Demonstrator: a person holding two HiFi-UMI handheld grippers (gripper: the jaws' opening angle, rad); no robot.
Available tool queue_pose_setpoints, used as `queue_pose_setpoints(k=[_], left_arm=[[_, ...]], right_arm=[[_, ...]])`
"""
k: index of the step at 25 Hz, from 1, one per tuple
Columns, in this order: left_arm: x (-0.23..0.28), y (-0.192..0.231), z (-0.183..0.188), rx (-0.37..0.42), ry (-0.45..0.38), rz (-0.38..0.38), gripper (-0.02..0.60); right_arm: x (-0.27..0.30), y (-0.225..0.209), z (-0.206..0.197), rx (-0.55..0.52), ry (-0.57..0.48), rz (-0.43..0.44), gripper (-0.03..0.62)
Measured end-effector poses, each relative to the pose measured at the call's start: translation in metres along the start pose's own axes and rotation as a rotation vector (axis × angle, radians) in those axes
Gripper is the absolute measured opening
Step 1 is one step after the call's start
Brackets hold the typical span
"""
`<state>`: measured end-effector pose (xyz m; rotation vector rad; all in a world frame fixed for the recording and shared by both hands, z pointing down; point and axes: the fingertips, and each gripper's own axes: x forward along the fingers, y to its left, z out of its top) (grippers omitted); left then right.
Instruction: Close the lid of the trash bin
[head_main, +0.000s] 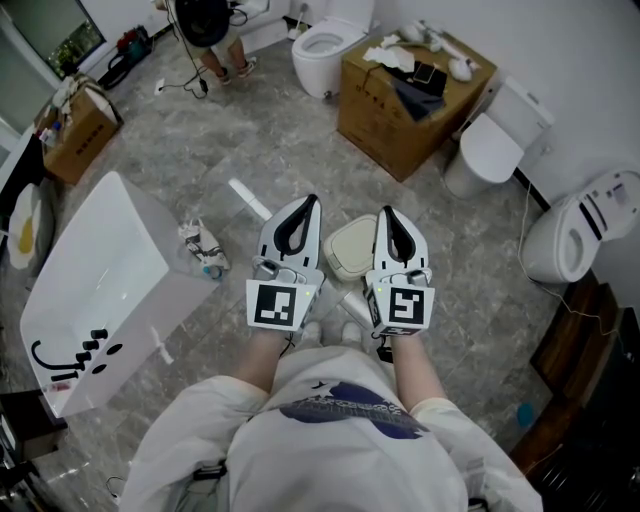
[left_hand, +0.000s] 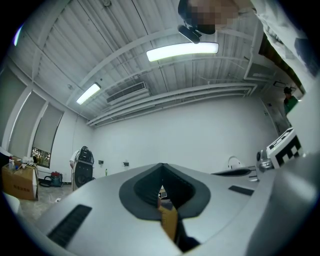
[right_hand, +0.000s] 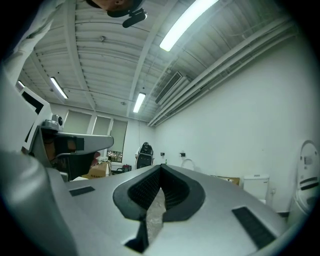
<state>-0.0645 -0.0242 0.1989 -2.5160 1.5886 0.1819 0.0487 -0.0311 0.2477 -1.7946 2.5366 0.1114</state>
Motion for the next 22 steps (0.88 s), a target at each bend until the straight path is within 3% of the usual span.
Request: queue_pose_setpoints(k=[22], left_arm=[[0.007,0.011,-0.001,-0.013,0.003,0.001,-0.002]], right_arm=[[0.008,-0.005,0.001,-0.006,-0.010,-0.012,0.005]])
